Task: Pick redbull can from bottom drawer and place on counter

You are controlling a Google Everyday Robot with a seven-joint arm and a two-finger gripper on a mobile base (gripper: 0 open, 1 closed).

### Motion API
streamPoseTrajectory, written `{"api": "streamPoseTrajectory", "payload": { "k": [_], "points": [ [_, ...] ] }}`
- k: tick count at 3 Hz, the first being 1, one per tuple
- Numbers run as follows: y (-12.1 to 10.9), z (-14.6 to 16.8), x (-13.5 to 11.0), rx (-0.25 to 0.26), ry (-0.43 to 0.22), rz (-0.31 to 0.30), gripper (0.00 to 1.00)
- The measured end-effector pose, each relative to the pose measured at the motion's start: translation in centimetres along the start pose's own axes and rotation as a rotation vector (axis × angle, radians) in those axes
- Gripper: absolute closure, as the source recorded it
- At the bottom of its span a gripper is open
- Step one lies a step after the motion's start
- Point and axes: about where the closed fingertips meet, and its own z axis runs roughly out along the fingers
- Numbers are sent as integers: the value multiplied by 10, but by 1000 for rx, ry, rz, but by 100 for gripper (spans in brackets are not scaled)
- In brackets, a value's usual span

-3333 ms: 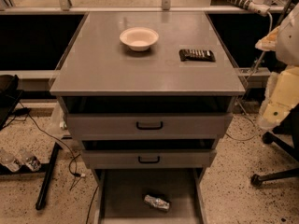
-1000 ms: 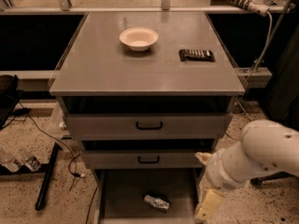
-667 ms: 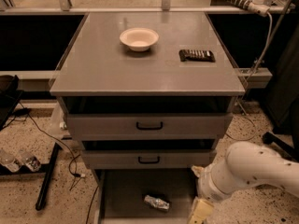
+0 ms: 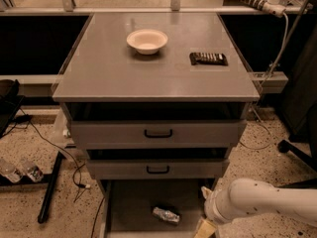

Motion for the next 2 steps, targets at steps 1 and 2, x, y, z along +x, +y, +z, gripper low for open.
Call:
{"api": "streamPoseTrajectory", "payload": {
  "k": [1,2],
  "points": [
    [-14,36,10,32,-65,4,0],
    [-27,45,14,56,-103,3,0]
  ]
}}
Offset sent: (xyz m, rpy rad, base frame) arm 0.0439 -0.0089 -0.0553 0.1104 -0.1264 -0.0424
